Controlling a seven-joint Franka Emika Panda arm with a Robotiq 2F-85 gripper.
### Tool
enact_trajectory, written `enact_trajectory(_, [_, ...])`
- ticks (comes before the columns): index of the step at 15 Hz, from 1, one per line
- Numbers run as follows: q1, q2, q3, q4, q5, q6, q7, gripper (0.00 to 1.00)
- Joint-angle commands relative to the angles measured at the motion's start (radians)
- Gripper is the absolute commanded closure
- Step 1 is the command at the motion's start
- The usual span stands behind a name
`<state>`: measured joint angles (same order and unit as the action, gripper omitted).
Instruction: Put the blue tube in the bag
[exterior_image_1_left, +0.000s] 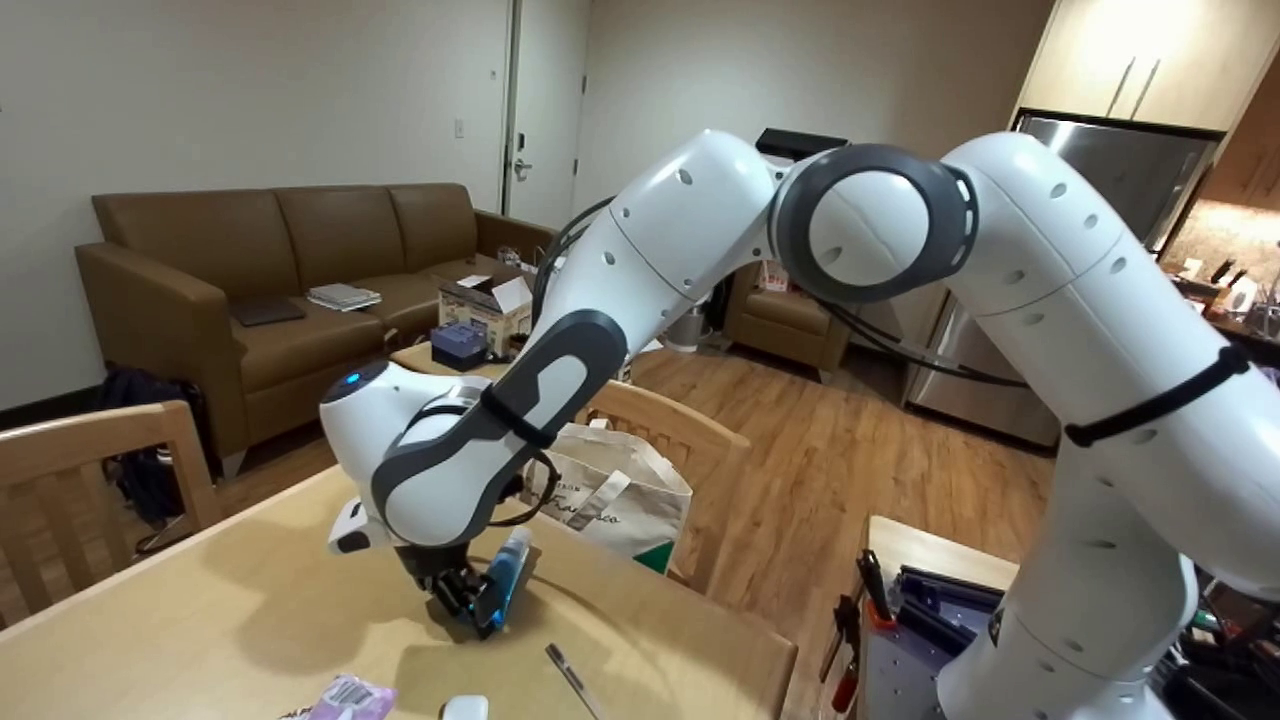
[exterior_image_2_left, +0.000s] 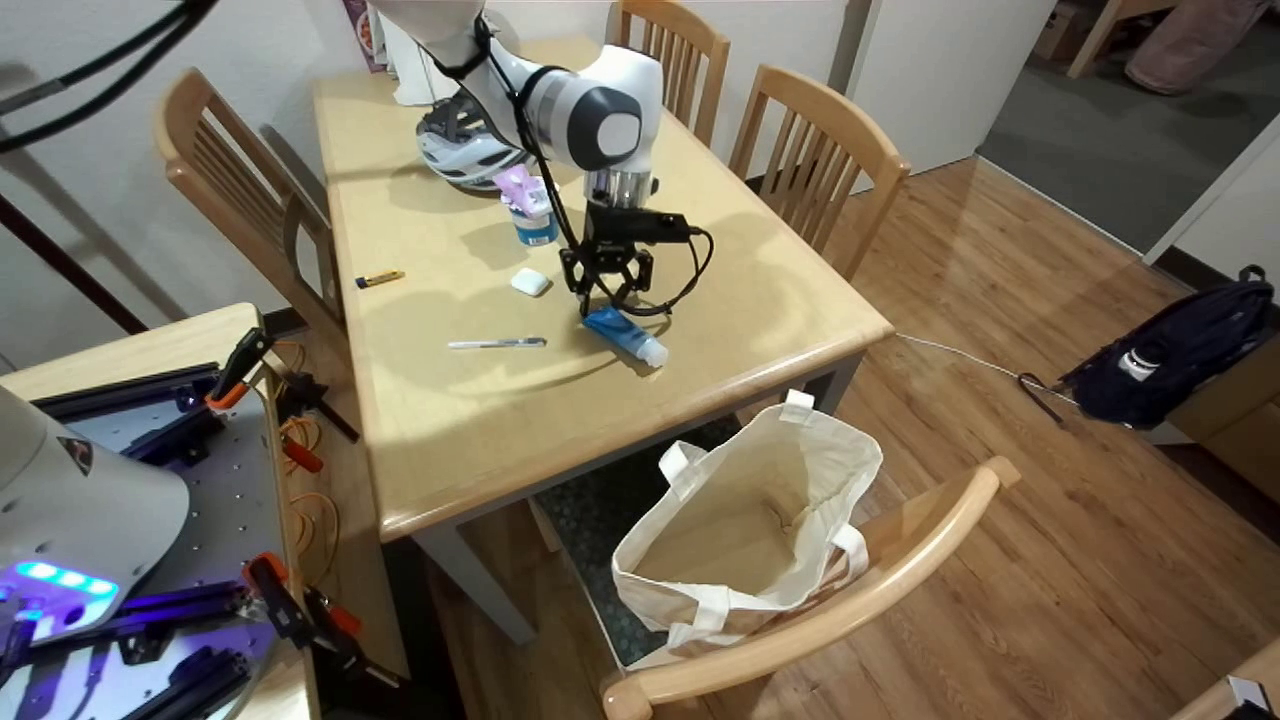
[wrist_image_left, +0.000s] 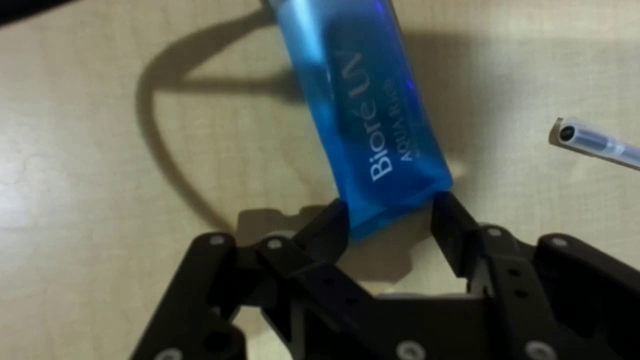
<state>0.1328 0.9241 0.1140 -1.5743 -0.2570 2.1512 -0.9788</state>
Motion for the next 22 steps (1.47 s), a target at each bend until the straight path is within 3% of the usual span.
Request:
enact_trajectory(1, [-0.018,0.01,0.021,-0.014,-0.022,0.027,-0.031,0.79])
enact_trajectory(4, [-0.016,0.007,0.021,-0.011,-0.023,0.021,-0.043,0.96])
enact_trajectory(7, [-0.019,0.004,0.023,-0.007,-0.019,0.016,-0.047,1.0])
enact_trajectory(8, [-0.018,0.004,0.022,-0.005,-0.019,0.021,-0.044,0.67])
enact_trajectory(9, [-0.023,0.004,0.026,-0.007,-0.016,0.029,-0.052,0.66])
enact_trajectory(11, [-0.031,-0.008,0.032,-0.024,-0.024,0.045,-0.085,0.55])
enact_trajectory(15, [-0.055,-0.044,0.052,-0.066,-0.065,0.096,-0.289,0.29])
enact_trajectory(19, [-0.102,-0.058,0.091,-0.072,-0.033,0.104,-0.513,0.02])
enact_trajectory(22, [-0.138,-0.086,0.113,-0.088,-0.016,0.056,-0.697,0.0])
